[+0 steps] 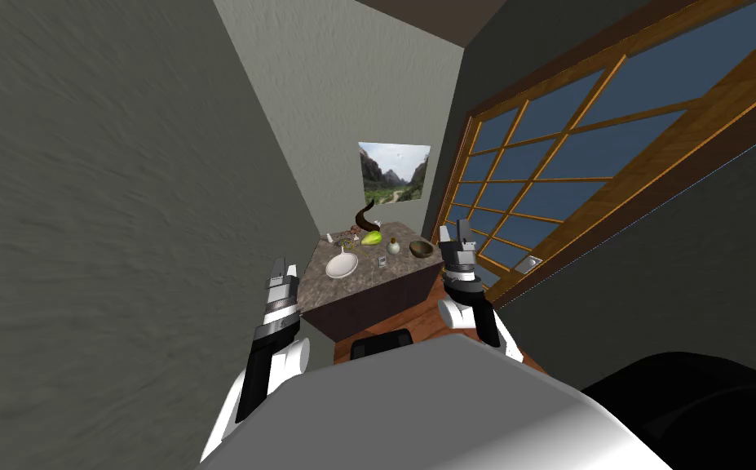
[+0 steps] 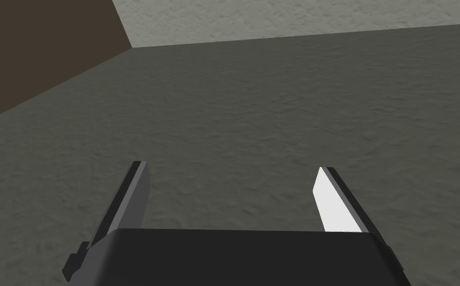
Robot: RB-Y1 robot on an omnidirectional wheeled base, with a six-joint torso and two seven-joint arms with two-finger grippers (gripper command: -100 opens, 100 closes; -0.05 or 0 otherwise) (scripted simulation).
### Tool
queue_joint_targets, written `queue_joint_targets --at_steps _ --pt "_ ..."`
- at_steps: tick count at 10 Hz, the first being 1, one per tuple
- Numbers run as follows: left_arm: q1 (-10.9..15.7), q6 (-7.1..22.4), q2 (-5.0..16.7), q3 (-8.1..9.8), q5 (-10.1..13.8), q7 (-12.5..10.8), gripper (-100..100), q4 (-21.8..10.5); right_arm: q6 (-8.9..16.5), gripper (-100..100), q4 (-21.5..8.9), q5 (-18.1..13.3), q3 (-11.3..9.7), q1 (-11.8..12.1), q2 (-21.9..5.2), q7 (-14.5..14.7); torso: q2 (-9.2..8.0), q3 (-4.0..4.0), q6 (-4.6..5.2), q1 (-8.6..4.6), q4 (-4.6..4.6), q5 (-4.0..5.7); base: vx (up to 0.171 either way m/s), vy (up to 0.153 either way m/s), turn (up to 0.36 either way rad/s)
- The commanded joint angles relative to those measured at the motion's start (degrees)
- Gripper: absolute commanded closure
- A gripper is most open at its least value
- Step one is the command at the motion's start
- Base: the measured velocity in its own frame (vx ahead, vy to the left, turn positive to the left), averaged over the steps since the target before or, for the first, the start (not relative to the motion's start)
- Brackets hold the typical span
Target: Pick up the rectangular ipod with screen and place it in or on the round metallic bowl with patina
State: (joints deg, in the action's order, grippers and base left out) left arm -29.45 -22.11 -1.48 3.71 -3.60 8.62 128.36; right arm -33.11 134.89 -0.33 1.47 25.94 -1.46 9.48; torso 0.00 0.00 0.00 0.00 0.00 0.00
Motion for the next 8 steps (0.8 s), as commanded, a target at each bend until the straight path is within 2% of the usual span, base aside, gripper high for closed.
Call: queue_joint_targets --at_steps 1,3,8 --pt "0.0 0.0 0.0 0.0 0.0 0.0 0 0.0 0.5 -100 -1.1 -0.81 0.06 -0.75 -2.28 0.9 0.0 0.0 0.0 0.0 0.0 0.0 -0.012 0.0 -0.011" --pt "0.0 0.0 0.0 0.0 0.0 0.0 0 0.0 1.71 -100 -3.68 -2.76 0.31 -2.41 -4.72 3.1 -0.06 -0.04 0.0 -0.03 -0.01 0.01 -0.04 -0.005 -0.031" --pt "0.01 0.0 0.0 0.0 0.0 0.0 0 0.0 4.84 -100 -10.42 -7.89 1.19 -6.51 -7.08 9.17 -0.28 -0.16 0.01 -0.17 -0.06 0.04 -0.075 -0.033 -0.044"
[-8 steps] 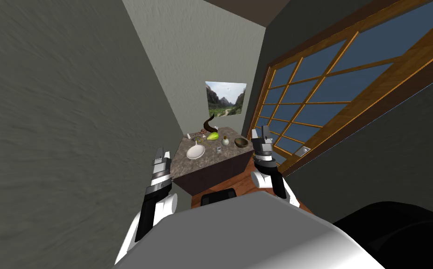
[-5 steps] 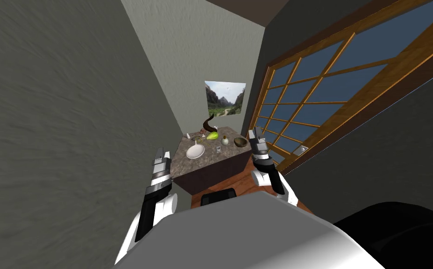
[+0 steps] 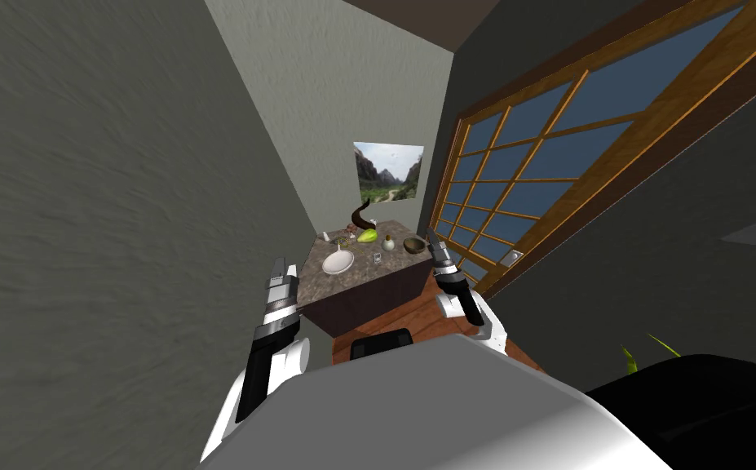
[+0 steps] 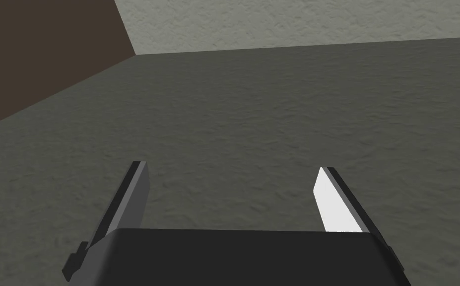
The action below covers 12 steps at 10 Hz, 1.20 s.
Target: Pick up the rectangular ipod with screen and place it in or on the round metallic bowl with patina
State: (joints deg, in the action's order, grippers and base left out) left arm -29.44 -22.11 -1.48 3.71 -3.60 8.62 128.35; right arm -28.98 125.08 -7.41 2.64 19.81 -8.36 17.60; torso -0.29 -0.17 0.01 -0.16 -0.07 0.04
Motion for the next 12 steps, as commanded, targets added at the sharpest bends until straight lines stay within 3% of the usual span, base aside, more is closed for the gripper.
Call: queue_joint_targets --at_steps 1,7,8,10,11,12 --pt "0.0 0.0 0.0 0.0 0.0 0.0 0 0.0 1.43 -100 -2.24 -2.03 0.24 -1.33 -0.5 2.56 0.0 0.0 0.0 0.0 0.0 0.0 -0.085 -0.035 -0.043" --pt "0.0 0.0 0.0 0.0 0.0 0.0 0 0.0 5.66 -100 -13.35 -9.97 1.37 -7.44 -2.15 12.74 0.06 0.03 -0.01 0.1 0.01 -0.02 -0.077 -0.026 -0.039" --pt "0.0 0.0 0.0 0.0 0.0 0.0 0 0.0 5.66 -100 -13.35 -9.97 1.37 -7.44 -2.15 13.31 0.08 0.04 0.0 0.15 0.02 -0.03 -0.034 0.001 -0.01" --pt "0.0 0.0 0.0 0.0 0.0 0.0 0 0.0 6.75 -100 -17.44 -12.59 1.55 -9.38 -2.52 16.85 0.2 0.11 -0.01 0.19 0.04 -0.04 -0.025 0.013 -0.006" --pt "0.0 0.0 0.0 -0.01 0.0 0.0 0 0.0 6.75 -100 -17.45 -12.59 1.55 -9.38 -2.52 17.39 0.2 0.11 -0.01 0.24 0.04 -0.05 -0.022 0.019 -0.004" --pt "-0.01 0.0 0.0 -0.01 0.0 0.0 0 0.0 7.2 -100 -19.55 -13.85 1.6 -10.27 -2.66 19.5 0.22 0.12 -0.01 0.25 0.04 -0.06 -0.021 0.024 0.003"
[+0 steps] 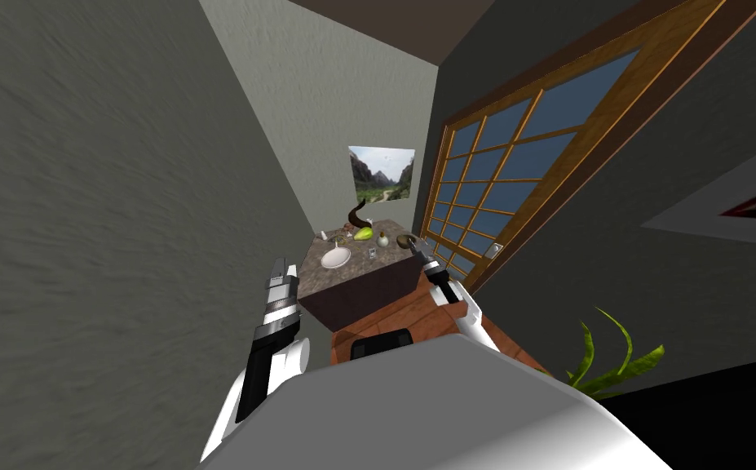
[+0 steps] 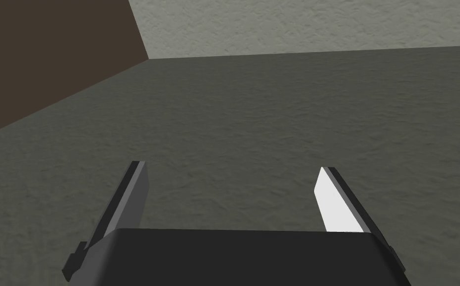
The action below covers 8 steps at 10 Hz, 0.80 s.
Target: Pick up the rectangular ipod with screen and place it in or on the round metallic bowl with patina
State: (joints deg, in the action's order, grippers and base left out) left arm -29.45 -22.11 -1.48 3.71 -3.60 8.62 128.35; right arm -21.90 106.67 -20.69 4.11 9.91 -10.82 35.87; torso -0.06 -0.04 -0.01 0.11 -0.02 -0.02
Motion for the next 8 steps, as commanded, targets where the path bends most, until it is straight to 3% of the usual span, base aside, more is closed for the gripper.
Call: queue_joint_targets --at_steps 1,2,5,8 --pt "0.0 0.0 0.0 0.0 0.0 0.0 0 0.0 0.49 -100 -2.86 -1.78 0.15 -1.21 -0.32 2.86 0.0 0.0 0.0 0.0 0.0 0.0 -0.016 0.038 0.011" --pt "0.0 0.0 0.0 0.0 0.0 0.0 0 0.0 0.49 -100 -3.26 -1.78 0.15 -1.21 -0.32 3.38 0.02 0.01 0.0 0.04 0.0 -0.01 -0.009 0.03 0.002" --pt "0.0 0.0 0.0 0.0 0.0 0.0 0 0.0 1.17 -100 -9.15 -5.09 0.09 -3.28 -0.51 9.04 0.08 0.04 0.0 0.09 0.02 -0.02 0.001 0.051 0.024" --pt "0.0 0.0 0.0 0.0 0.0 0.0 0 0.0 1.25 -100 -11.77 -6.07 0.03 -3.84 -0.53 12.1 0.1 0.06 0.0 0.08 0.02 -0.02 0.006 0.041 0.016"
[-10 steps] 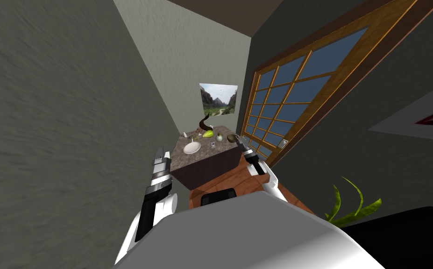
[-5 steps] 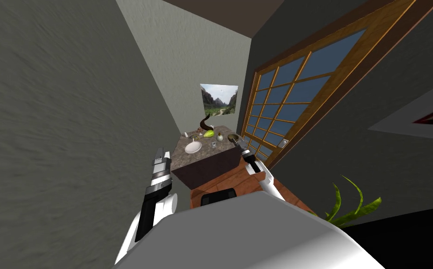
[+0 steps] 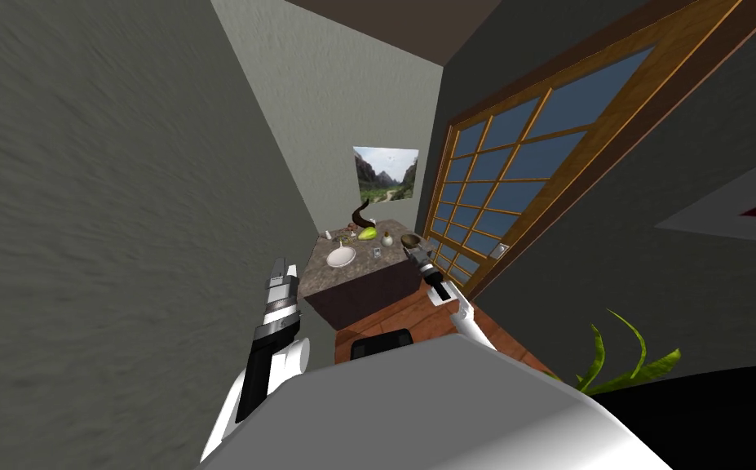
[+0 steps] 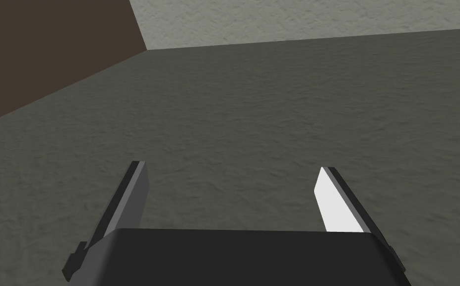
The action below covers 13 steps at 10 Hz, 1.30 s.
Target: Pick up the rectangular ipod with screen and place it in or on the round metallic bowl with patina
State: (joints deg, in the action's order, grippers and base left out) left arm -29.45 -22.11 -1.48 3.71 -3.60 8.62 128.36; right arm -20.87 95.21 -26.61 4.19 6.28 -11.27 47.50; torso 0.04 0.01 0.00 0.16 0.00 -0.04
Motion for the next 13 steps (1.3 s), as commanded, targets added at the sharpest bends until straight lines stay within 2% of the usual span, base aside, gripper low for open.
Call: queue_joint_targets --at_steps 1,3,4,6,7,10,13 --pt "0.0 0.0 0.0 0.0 0.0 0.0 0 0.0 0.24 -100 -2.39 -1.07 -0.12 -0.69 -0.06 2.62 0.0 0.0 0.0 0.0 0.0 0.0 0.019 0.041 0.025" --pt "0.0 0.0 0.0 0.0 0.0 0.0 0 0.0 0.13 -100 -6.38 -2.72 -0.28 -1.48 0.1 6.08 0.08 0.05 -0.02 0.08 0.02 -0.01 0.032 0.066 0.067" --pt "0.0 0.0 0.0 0.0 0.0 0.0 0 0.0 0.13 -100 -6.38 -2.72 -0.28 -1.48 0.1 6.82 0.11 0.06 -0.02 0.13 0.03 -0.02 0.026 0.029 0.055" --pt "0.0 0.0 0.0 0.0 0.0 0.0 0 0.0 -0.13 -100 -10.04 -4.14 -0.46 -2.1 0.5 10.56 0.05 0.03 -0.01 0.02 0.01 0.0 0.033 0.057 0.052" --pt "0.0 0.0 0.0 0.0 0.0 0.0 0 0.0 -0.13 -100 -10.09 -4.14 -0.46 -2.1 0.5 10.81 0.11 0.06 -0.01 0.12 0.02 -0.02 0.033 0.013 0.085" --pt "0.0 0.0 0.0 0.0 0.0 0.0 0 0.0 -0.66 -100 -14.95 -5.87 -0.69 -2.83 1.84 16.2 0.16 0.09 -0.01 0.02 0.03 0.0 0.045 0.033 0.091" --pt "0.0 0.0 0.0 0.0 0.0 0.0 0 0.0 -0.66 -100 -14.95 -5.87 -0.69 -2.83 1.84 16.2 -0.01 0.0 0.02 -0.1 0.0 0.01 0.009 0.007 0.024"
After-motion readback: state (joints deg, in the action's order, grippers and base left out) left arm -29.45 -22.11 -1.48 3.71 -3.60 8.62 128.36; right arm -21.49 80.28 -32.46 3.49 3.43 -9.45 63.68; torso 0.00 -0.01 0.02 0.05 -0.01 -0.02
